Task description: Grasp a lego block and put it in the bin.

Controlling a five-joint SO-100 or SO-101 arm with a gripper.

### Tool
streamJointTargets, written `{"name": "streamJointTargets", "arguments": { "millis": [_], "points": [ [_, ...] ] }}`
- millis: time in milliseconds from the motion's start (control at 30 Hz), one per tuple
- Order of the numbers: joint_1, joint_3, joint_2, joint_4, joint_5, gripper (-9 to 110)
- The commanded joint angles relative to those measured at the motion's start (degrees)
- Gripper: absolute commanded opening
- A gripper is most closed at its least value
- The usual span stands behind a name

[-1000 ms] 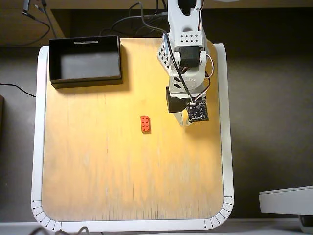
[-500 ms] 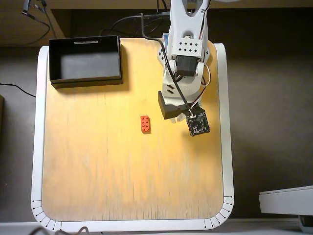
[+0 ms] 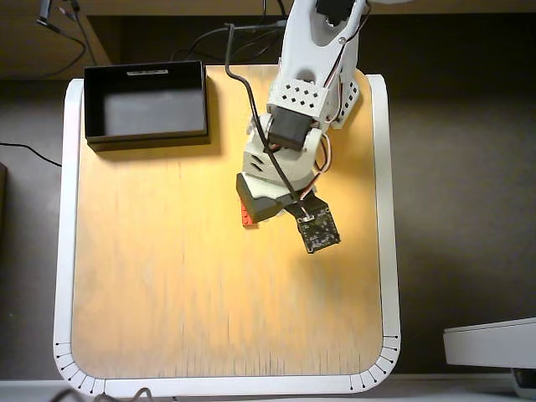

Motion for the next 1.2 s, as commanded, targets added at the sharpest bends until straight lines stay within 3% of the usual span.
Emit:
{"name": "streamJointTargets", "arguments": {
  "millis": [0, 500, 900, 1167],
  "points": [
    [3.8, -7.9, 0.2, 0.6, 1.6, 12],
    [17.8, -7.9, -3.9, 7.9, -4.1, 21],
    [17.7, -7.7, -14.9, -1.5, -7.8, 21],
    [17.5, -7.6, -19.0, -7.7, -4.9, 21]
  ]
}}
